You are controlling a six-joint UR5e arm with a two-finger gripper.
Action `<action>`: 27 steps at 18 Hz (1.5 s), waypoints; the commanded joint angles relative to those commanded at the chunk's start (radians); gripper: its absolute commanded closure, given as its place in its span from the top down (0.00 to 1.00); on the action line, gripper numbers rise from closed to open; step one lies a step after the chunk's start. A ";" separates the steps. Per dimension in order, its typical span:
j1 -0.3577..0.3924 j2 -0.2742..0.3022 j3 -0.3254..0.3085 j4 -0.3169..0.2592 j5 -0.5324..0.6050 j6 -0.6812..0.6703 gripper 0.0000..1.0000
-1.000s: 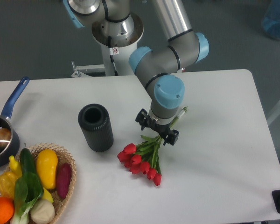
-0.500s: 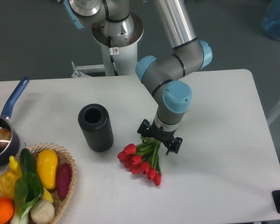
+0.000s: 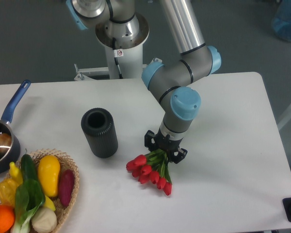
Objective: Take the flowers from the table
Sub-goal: 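Close the gripper around the tulip stems below the blooms, then lift the gripped tulip bunch up off the table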
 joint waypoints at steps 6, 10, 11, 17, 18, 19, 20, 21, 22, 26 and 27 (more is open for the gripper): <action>0.000 0.031 0.009 0.000 0.018 -0.008 0.00; 0.014 0.080 0.066 -0.003 0.086 0.000 0.00; 0.017 0.080 0.080 -0.003 0.095 0.002 0.00; 0.041 0.133 0.112 -0.012 0.139 -0.003 0.00; 0.052 0.140 0.123 -0.012 0.161 0.000 0.00; 0.054 0.140 0.135 -0.023 0.169 0.002 0.00; 0.054 0.137 0.159 -0.049 0.170 0.005 0.00; 0.057 0.135 0.185 -0.087 0.170 0.015 0.00; 0.066 0.130 0.214 -0.127 0.173 0.026 0.00; 0.071 0.126 0.296 -0.225 0.190 0.058 0.00; 0.074 0.130 0.298 -0.229 0.201 0.058 0.00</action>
